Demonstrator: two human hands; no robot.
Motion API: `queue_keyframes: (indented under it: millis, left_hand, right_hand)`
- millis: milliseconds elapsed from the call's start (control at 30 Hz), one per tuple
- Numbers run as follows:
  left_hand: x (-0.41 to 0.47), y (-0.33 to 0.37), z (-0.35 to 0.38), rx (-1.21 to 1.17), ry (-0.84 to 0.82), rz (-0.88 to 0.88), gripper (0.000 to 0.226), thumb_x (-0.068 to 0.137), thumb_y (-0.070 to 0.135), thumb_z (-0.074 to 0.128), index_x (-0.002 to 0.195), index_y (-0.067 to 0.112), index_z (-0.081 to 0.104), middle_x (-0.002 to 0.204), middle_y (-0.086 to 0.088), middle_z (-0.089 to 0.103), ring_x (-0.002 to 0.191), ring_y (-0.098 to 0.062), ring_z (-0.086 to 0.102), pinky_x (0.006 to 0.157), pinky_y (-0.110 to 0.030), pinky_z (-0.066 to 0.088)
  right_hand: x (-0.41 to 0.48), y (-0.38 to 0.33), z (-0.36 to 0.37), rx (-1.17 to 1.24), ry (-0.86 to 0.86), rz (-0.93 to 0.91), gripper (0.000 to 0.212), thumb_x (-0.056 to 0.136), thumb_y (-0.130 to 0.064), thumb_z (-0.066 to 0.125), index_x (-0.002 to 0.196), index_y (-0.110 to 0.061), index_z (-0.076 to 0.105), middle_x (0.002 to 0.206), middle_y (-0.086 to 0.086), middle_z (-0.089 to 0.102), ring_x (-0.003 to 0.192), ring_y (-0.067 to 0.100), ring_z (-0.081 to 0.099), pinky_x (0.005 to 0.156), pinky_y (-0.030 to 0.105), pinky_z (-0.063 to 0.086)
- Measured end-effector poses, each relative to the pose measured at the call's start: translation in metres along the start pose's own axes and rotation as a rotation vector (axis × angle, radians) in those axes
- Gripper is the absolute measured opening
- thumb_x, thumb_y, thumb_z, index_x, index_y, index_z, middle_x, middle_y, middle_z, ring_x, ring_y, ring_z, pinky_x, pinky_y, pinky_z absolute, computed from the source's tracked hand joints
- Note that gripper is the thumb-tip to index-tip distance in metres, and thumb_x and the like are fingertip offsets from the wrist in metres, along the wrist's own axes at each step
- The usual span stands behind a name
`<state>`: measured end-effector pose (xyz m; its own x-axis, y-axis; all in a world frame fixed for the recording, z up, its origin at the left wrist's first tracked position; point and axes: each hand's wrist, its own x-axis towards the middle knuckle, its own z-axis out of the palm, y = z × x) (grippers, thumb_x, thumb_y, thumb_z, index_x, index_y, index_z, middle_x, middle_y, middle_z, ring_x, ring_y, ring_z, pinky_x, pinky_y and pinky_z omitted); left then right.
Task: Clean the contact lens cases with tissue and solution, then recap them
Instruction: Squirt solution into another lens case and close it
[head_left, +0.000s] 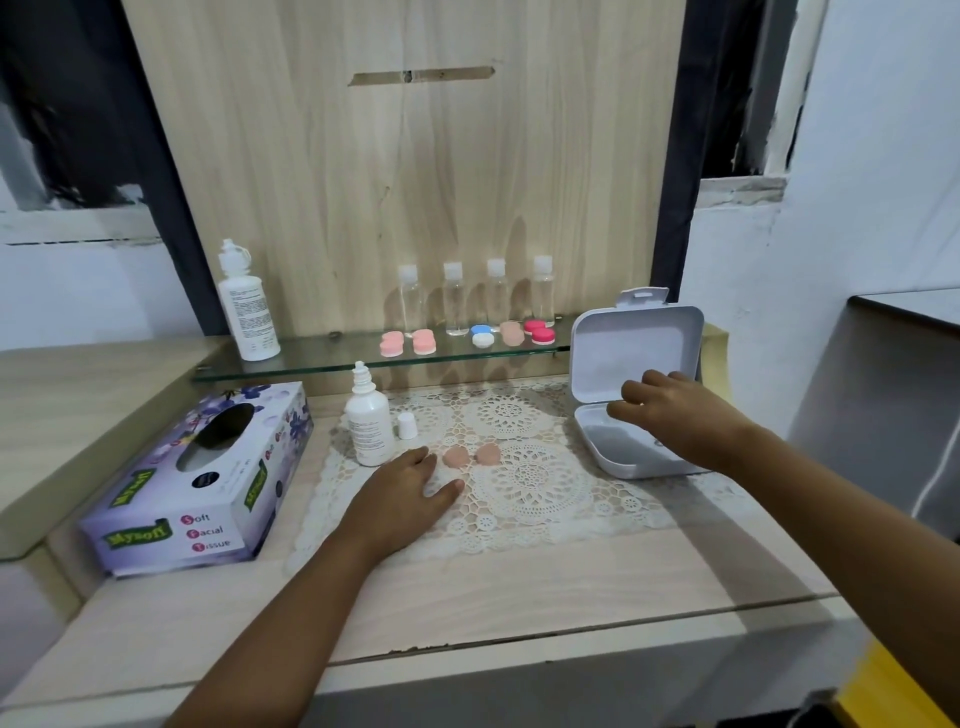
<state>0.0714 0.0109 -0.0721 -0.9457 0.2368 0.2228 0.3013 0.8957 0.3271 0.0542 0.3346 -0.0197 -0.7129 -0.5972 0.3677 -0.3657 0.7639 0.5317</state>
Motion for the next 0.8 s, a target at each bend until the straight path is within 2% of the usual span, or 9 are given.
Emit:
queue_keyframes:
  millis: [67,133,267,367,533,600,667,800]
  left_hand:
    - [0.001,-0.001,0.000,0.002,-0.002,0.000,0.056,0.094,0.048,0.044,0.133,0.009,0.048,0.149,-0.002,0.035,0.136,-0.017,0.031,0.107,-0.025,0.026]
    - [0.001,-0.001,0.001,0.001,-0.003,-0.002,0.056,0.094,0.048,0.044,0.134,0.009,0.047,0.149,-0.002,0.034,0.137,-0.017,0.031,0.107,-0.026,0.026]
    - [0.001,-0.001,0.001,0.000,-0.003,-0.001,0.056,0.094,0.048,0.043,0.135,0.009,0.046,0.150,-0.002,0.034,0.137,-0.017,0.030,0.107,-0.025,0.026]
    - [0.001,-0.002,0.001,-0.007,0.003,0.002,0.056,0.094,0.048,0.044,0.134,0.009,0.048,0.149,-0.002,0.035,0.136,-0.017,0.031,0.106,-0.025,0.027]
    - [0.002,-0.006,0.002,-0.029,-0.018,-0.006,0.065,0.088,0.060,0.043,0.132,0.013,0.051,0.149,-0.001,0.036,0.135,-0.016,0.033,0.108,-0.030,0.031]
    - [0.002,-0.007,0.001,-0.041,-0.025,-0.006,0.069,0.084,0.065,0.043,0.131,0.015,0.052,0.148,0.000,0.037,0.134,-0.015,0.035,0.107,-0.030,0.032]
    - [0.003,-0.008,0.000,-0.052,-0.035,-0.002,0.064,0.086,0.060,0.049,0.134,0.017,0.050,0.149,0.000,0.035,0.135,-0.014,0.033,0.107,-0.026,0.030]
    - [0.004,-0.009,-0.003,-0.080,-0.062,-0.008,0.069,0.085,0.058,0.053,0.139,0.018,0.043,0.152,0.000,0.030,0.138,-0.013,0.027,0.108,-0.023,0.024]
  right_hand:
    - [0.000,-0.001,0.004,0.038,0.032,0.045,0.054,0.039,0.007,0.083,0.086,-0.013,0.066,0.071,0.006,0.058,0.056,0.025,0.051,0.044,0.032,0.042]
    - [0.003,-0.004,0.003,0.125,0.089,0.129,0.048,0.048,0.004,0.084,0.090,-0.011,0.065,0.074,0.008,0.060,0.058,0.027,0.054,0.046,0.032,0.045]
    - [0.016,-0.026,-0.005,0.496,0.227,0.314,0.031,0.075,-0.009,0.074,0.103,-0.003,0.063,0.090,0.014,0.065,0.078,0.035,0.060,0.063,0.037,0.047]
    - [0.029,-0.051,-0.012,0.712,0.275,0.366,0.028,0.080,-0.018,0.071,0.102,-0.004,0.064,0.087,0.008,0.062,0.077,0.026,0.059,0.068,0.028,0.042]
    - [0.048,-0.093,-0.018,0.953,0.133,0.372,0.030,0.081,-0.032,0.069,0.103,-0.011,0.067,0.091,-0.001,0.060,0.079,0.008,0.055,0.071,0.011,0.039]
    - [0.052,-0.104,-0.015,0.988,0.092,0.372,0.031,0.081,-0.033,0.069,0.102,-0.011,0.069,0.094,0.001,0.064,0.082,0.009,0.057,0.076,0.014,0.043]
    - [0.054,-0.112,-0.012,0.994,0.041,0.377,0.032,0.082,-0.038,0.067,0.103,-0.014,0.069,0.100,0.001,0.066,0.087,0.010,0.058,0.081,0.021,0.045]
    - [0.053,-0.123,-0.008,1.005,-0.024,0.356,0.030,0.085,-0.037,0.063,0.106,-0.015,0.068,0.103,0.002,0.063,0.094,0.012,0.057,0.081,0.022,0.042]
